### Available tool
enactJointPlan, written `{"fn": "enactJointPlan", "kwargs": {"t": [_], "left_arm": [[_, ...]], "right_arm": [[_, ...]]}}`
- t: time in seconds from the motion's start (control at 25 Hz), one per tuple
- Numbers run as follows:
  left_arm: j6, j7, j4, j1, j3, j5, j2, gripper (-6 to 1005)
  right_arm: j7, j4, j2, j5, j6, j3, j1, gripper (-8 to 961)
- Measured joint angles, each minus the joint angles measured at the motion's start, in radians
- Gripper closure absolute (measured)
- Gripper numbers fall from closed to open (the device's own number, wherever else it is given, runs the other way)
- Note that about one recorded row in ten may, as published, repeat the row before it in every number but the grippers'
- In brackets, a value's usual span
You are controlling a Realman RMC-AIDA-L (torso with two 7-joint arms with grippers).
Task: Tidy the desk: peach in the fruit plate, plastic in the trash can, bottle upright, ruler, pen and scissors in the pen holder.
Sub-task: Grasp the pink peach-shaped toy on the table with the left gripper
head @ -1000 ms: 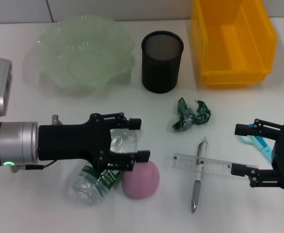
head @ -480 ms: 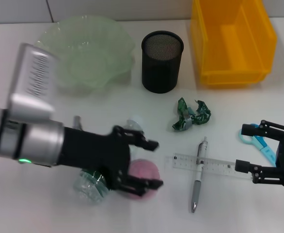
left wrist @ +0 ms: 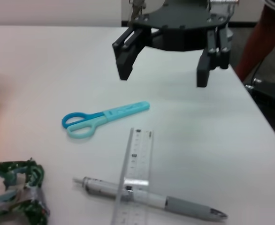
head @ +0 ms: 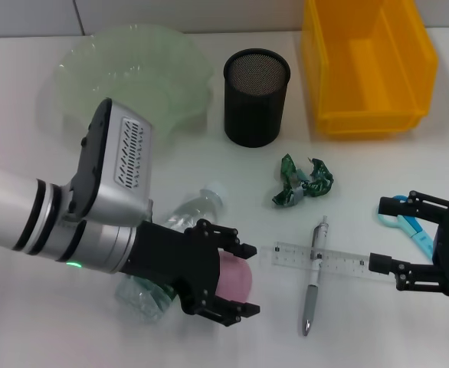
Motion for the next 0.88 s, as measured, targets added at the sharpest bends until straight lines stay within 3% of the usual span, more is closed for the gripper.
{"fn": "enactJointPlan", "kwargs": {"t": [0.32, 0.52, 0.64, 0.88], "left_arm": [[-0.077, 0.005, -0.004, -0.001, 0.027, 0.077, 0.0, 205], [-0.042, 0.022, -0.003, -0.009, 0.044, 0.08, 0.004, 218], [-0.03, 0.028, 0.0, -0.013, 0.046, 0.081, 0.003, 434], [-0.043, 0.029, -0.004, -0.018, 0.038, 0.08, 0.002, 653]], "right_arm": [[-0.001, 0.004, 0.0, -0.002, 0.0, -0.005, 0.003, 114], [-0.001, 0.005, 0.0, -0.004, 0.0, -0.005, 0.004, 115], [-0.001, 0.005, 0.0, -0.005, 0.0, -0.005, 0.005, 115], [-0.001, 0.005, 0.001, -0.005, -0.001, -0.005, 0.005, 114]]}}
